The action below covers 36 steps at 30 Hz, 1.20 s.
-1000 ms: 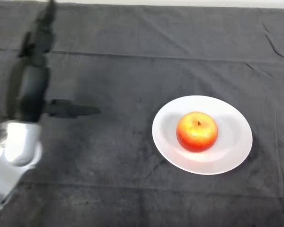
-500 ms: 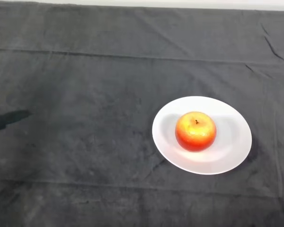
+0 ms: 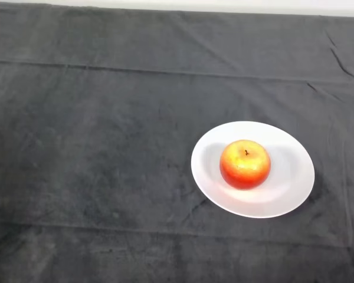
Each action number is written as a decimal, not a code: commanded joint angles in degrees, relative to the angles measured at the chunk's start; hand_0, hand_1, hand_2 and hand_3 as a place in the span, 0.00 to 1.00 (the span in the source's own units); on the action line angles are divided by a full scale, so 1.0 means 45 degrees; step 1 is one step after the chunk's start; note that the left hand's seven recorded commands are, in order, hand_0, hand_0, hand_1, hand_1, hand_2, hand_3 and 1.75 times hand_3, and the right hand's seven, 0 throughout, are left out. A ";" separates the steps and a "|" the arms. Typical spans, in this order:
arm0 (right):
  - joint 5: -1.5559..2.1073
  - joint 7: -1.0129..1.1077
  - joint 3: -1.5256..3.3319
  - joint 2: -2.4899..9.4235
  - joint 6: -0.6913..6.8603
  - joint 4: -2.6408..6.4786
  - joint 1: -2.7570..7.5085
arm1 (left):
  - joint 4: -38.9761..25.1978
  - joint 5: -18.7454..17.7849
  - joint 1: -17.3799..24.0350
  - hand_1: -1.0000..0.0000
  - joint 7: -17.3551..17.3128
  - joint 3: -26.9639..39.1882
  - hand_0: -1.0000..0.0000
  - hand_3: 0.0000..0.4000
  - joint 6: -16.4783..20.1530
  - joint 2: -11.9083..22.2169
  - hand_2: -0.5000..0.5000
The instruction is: Move the apple to the plate
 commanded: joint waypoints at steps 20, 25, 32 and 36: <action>0.0147 -0.0023 -0.0163 -0.0167 -0.0041 -0.0351 0.0124 | -0.0219 0.1009 -0.0350 1.00 -0.0215 0.1038 1.00 0.00 0.0281 -0.1046 0.50; 0.0147 -0.0026 -0.0162 -0.0165 -0.0040 -0.0355 0.0125 | -0.0122 0.1114 -0.0516 1.00 -0.0377 0.1114 1.00 0.00 0.0267 -0.1152 0.50; 0.0146 -0.0030 -0.0160 -0.0163 -0.0039 -0.0361 0.0127 | -0.0067 0.1246 -0.0555 1.00 -0.0556 0.1242 1.00 0.00 0.0161 -0.1304 0.50; 0.0146 -0.0031 -0.0159 -0.0162 -0.0038 -0.0364 0.0127 | -0.0026 0.1312 -0.0578 1.00 -0.0655 0.1326 1.00 0.00 0.0105 -0.1374 0.50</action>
